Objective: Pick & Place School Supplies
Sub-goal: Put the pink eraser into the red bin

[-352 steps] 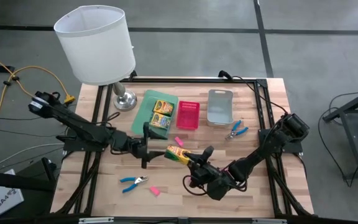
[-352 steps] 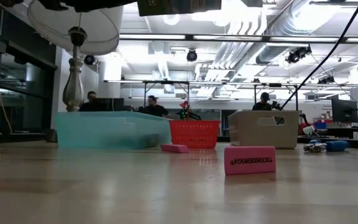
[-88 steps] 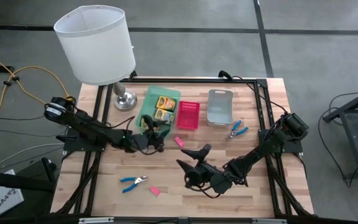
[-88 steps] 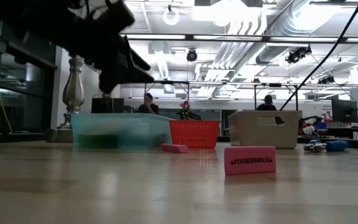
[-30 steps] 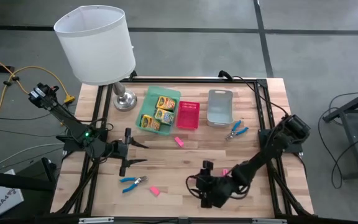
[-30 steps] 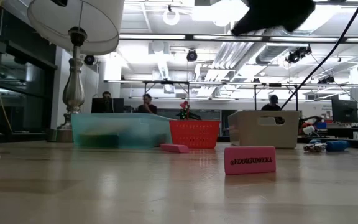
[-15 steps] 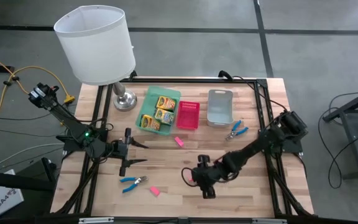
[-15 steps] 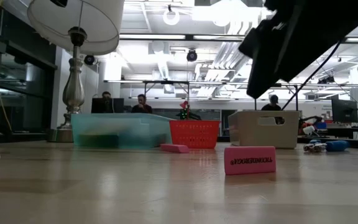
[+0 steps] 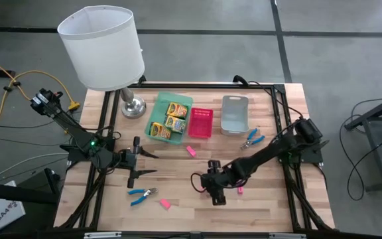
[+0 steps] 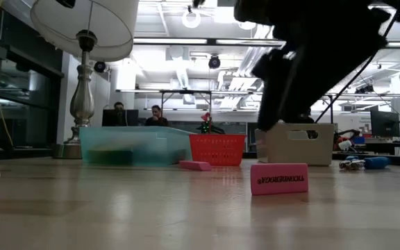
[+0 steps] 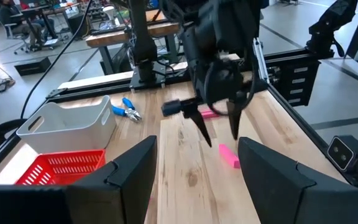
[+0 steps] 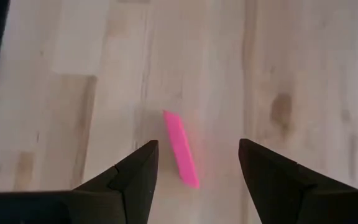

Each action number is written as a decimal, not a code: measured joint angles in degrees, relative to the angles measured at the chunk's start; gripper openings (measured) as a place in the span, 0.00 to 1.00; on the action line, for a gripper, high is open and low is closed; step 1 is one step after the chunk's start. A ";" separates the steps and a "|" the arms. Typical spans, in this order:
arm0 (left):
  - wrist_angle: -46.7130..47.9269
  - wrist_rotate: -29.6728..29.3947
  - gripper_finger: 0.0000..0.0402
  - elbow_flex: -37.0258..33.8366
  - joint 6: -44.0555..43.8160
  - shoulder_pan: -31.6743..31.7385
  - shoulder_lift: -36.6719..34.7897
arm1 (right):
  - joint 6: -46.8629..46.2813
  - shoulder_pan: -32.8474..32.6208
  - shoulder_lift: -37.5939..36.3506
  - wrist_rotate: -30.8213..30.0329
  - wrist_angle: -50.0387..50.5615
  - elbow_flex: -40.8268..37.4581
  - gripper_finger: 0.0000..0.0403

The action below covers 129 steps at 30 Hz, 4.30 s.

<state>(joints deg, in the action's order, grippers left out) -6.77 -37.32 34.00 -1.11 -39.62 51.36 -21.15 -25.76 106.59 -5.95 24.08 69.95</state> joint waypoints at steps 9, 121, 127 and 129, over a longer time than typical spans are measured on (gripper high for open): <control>0.06 0.01 0.54 0.00 0.03 0.00 0.01 | -0.18 -0.11 2.88 1.06 -0.31 -0.13 0.53; 0.61 0.57 0.54 0.00 0.20 -0.07 0.01 | -7.47 27.72 -7.43 -3.07 -2.95 -0.13 0.07; 0.59 0.55 0.54 0.00 0.22 -0.07 0.01 | -3.08 28.71 -7.43 -4.09 1.15 -0.15 0.07; 0.63 0.55 0.54 0.00 0.22 -0.07 0.01 | -2.11 28.81 -7.43 -5.97 1.04 -0.15 0.07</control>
<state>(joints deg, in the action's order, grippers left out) -6.14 -36.77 34.00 -0.89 -39.68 51.37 -23.25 3.05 99.15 -11.92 25.11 69.80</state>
